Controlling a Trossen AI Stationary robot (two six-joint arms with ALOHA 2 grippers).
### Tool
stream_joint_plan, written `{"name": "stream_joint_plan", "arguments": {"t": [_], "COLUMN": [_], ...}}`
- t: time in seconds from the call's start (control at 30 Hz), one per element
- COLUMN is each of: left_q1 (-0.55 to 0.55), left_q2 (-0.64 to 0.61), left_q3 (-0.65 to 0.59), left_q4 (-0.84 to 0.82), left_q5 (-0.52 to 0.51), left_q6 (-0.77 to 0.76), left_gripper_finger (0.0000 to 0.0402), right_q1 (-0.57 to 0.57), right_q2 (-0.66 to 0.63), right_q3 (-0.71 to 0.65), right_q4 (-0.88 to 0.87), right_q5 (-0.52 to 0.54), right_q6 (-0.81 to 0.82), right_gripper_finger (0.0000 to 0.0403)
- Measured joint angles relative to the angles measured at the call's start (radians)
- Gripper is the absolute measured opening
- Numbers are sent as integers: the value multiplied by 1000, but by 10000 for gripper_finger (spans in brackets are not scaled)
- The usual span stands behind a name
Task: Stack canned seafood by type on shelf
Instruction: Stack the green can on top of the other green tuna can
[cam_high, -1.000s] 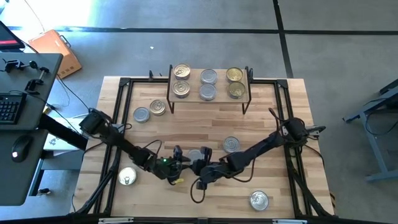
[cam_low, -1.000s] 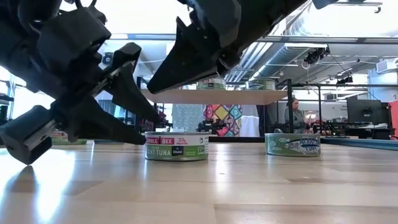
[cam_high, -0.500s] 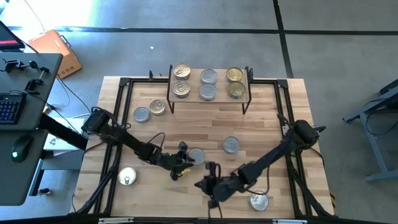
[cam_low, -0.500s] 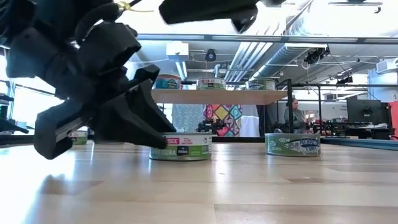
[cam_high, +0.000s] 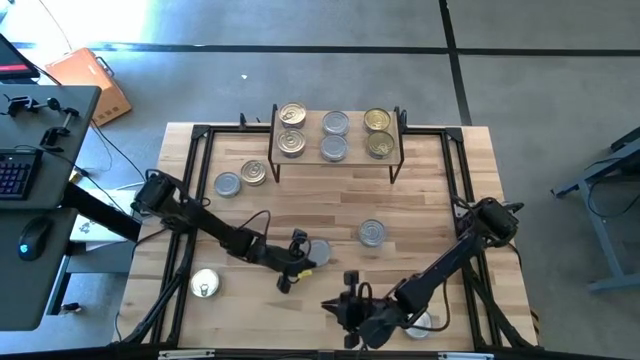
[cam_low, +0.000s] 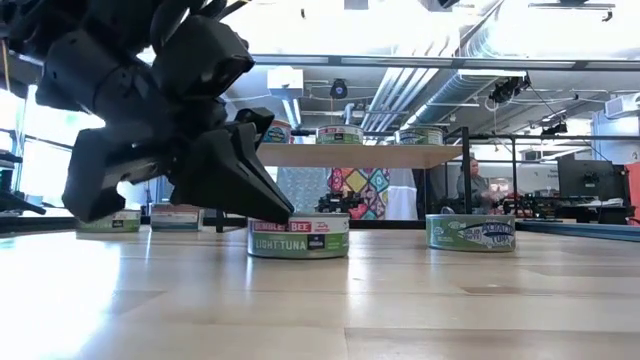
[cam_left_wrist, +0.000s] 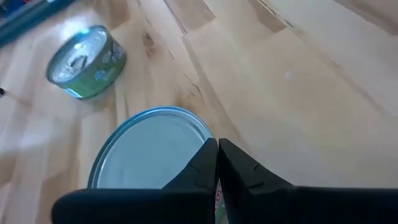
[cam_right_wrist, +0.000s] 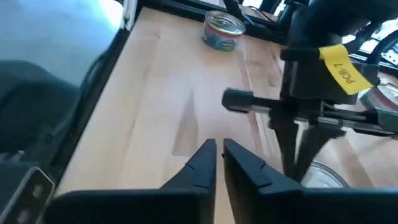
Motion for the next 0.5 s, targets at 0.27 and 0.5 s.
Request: {"name": "stream_joint_plan", "arguments": {"t": [0.27,0.5], "left_q1": [-8,-19], "left_q2": [-45,-56], "left_q3": [67,103], "left_q4": [-158,-181], "left_q5": [10,3], "left_q6": [-95,-164], "left_gripper_finger": [0,0], "right_q1": [-32,-99], "right_q2": [1,70], "right_q3": [0,0], "right_q4": [-184,-250], "right_q5": [14,18], "right_q6": [38,-158], "right_gripper_finger": [151,250]}}
